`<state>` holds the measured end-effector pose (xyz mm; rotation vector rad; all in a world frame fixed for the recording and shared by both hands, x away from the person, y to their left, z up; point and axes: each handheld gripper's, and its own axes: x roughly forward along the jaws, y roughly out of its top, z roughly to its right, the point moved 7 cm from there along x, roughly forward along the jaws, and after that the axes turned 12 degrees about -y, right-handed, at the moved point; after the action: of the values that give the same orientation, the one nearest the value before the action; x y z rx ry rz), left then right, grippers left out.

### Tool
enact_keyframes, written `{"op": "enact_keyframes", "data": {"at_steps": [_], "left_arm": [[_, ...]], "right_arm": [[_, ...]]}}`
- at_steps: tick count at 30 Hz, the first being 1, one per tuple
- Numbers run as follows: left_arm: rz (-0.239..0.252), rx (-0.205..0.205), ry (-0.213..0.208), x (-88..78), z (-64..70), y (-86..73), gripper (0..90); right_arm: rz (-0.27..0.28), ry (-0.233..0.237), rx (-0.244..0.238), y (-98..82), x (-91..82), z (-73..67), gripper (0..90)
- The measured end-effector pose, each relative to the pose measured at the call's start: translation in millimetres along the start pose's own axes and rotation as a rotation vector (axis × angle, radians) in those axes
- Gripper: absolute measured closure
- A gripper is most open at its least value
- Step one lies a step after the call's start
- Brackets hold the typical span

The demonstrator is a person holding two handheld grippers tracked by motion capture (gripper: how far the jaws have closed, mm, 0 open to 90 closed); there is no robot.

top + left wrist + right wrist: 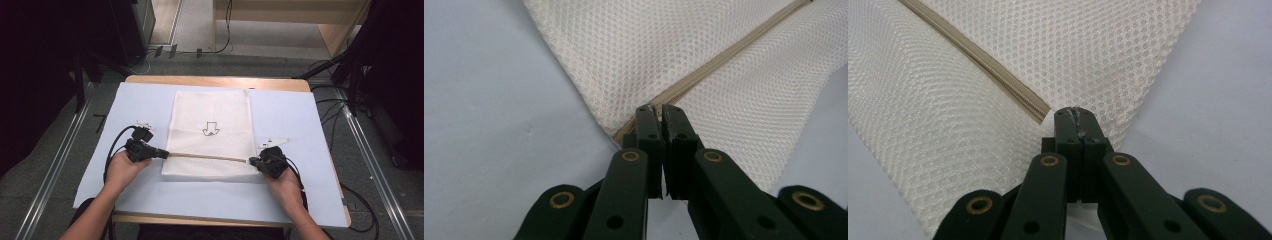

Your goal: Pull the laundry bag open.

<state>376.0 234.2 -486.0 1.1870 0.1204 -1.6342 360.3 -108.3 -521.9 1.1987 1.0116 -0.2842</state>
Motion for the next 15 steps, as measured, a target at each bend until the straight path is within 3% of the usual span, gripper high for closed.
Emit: {"op": "enact_keyframes", "data": {"at_steps": [5,7,10,15], "left_arm": [[0.036,0.028,-0.038,-2.6,-0.9,-0.9,84.6],[0.051,0.022,-0.03,-4.4,-2.9,-1.3,75.0],[0.086,0.028,-0.039,-7.9,-3.3,0.1,64.0],[0.125,0.068,-0.019,-12.1,-0.8,4.2,51.2]], "right_arm": [[-0.007,0.03,-0.002,0.5,-0.8,2.1,89.7],[-0.008,0.082,0.035,1.9,-3.0,2.2,76.7],[-0.001,0.084,0.033,4.5,-8.7,3.0,73.3],[0.071,0.09,0.042,12.8,-17.0,5.6,55.9]]}}
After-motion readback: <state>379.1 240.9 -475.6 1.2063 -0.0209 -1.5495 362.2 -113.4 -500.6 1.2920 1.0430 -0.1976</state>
